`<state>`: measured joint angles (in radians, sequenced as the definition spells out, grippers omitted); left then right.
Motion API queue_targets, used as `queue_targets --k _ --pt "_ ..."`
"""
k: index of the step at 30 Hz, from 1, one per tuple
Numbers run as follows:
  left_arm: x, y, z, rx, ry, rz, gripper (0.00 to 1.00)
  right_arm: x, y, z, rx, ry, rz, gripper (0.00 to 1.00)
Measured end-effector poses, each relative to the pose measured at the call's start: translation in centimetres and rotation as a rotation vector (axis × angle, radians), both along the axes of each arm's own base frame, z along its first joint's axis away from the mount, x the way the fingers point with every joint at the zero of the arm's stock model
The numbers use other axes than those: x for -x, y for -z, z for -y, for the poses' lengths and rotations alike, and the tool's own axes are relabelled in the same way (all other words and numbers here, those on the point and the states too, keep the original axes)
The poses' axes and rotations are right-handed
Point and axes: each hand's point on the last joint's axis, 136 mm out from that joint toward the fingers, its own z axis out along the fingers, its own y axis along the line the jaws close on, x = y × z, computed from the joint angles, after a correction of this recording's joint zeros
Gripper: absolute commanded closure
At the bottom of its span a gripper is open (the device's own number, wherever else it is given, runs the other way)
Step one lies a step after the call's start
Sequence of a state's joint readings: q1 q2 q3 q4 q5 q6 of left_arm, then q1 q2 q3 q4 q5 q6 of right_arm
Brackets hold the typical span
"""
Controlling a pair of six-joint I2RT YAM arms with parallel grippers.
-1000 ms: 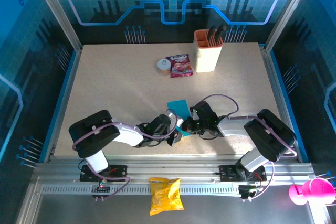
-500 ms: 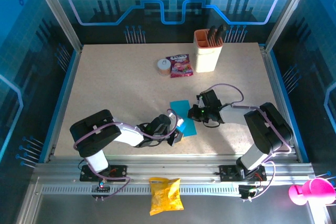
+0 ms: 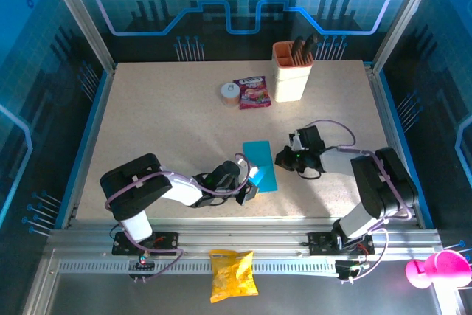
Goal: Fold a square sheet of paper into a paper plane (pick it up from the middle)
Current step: Fold the triangle a second time at the center of the table.
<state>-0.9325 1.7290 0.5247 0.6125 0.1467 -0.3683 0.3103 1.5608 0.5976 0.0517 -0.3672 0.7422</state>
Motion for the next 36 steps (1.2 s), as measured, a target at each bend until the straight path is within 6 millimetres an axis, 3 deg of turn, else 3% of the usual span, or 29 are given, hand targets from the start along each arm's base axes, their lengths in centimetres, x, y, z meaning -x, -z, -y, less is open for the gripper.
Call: queue_targets --k 6,11,17,23,36 --pt "0.0 0.0 0.0 0.001 0.001 0.000 1.00 1.1 -3.1 -0.8 -0.020 -0.024 0.098 1.00" --pt "0.0 0.0 0.0 0.001 0.001 0.000 1.00 3.1 -3.5 -3.4 -0.024 -0.090 0.104 1.00" --pt "0.0 0.0 0.0 0.001 0.001 -0.001 1.00 4.1 -2.2 -5.9 -0.014 -0.134 0.067 1.00" --pt "0.0 0.0 0.0 0.001 0.001 -0.001 1.00 3.6 0.7 -6.4 0.018 -0.115 0.005 1.00" --pt "0.3 0.1 -0.2 0.010 -0.002 -0.010 1.00 3.1 0.9 -6.4 -0.015 -0.105 -0.013 1.00"
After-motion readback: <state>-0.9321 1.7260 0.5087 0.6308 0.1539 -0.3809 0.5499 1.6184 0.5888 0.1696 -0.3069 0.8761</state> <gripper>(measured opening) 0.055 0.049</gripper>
